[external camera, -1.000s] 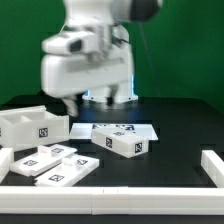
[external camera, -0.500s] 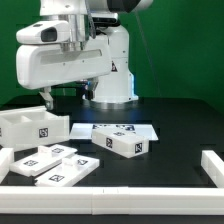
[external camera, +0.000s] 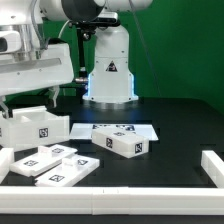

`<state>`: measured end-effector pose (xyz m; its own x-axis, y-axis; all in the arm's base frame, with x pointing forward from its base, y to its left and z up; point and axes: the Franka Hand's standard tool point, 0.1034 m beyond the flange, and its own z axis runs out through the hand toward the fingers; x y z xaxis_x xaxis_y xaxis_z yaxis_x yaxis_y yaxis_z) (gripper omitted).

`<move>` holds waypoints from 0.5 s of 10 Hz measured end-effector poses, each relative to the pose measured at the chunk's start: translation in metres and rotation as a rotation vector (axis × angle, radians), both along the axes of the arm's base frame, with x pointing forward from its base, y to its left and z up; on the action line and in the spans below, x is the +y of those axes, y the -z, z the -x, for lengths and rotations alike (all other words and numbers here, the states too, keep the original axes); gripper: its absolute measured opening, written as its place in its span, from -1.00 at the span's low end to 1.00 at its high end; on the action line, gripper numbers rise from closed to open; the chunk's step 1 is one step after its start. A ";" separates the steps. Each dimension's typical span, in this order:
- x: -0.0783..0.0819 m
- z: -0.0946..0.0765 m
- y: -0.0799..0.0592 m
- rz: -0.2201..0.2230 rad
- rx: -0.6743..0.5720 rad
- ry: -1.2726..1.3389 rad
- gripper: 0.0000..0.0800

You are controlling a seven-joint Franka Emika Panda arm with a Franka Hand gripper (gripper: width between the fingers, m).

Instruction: Assemble cabinet

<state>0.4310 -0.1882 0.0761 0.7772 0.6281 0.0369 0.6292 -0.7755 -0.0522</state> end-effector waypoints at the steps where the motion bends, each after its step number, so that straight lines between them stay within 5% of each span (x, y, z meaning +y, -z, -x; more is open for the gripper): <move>1: 0.002 0.000 0.000 -0.001 0.001 -0.004 0.99; 3: -0.002 0.003 0.003 -0.005 0.003 0.002 0.99; 5: -0.043 0.011 0.016 -0.010 0.015 0.059 0.99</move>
Offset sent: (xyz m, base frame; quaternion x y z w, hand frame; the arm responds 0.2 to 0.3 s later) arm -0.0130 -0.0661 -0.0212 0.0234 0.0196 0.1106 0.9934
